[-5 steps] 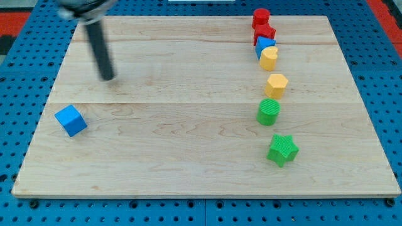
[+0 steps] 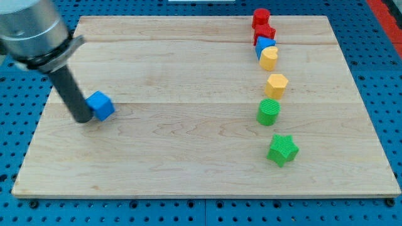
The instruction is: Put the blue cube at the center
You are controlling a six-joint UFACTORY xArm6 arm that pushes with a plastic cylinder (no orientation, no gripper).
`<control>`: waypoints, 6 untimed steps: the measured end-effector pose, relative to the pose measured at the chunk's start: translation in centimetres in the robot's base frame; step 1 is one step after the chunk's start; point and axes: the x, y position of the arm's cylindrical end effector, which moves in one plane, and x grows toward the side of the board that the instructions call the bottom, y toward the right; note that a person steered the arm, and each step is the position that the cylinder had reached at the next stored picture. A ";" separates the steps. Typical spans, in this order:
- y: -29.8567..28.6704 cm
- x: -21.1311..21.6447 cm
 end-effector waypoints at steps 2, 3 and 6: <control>4.8 -5.4; 5.0 -8.4; 13.3 -5.9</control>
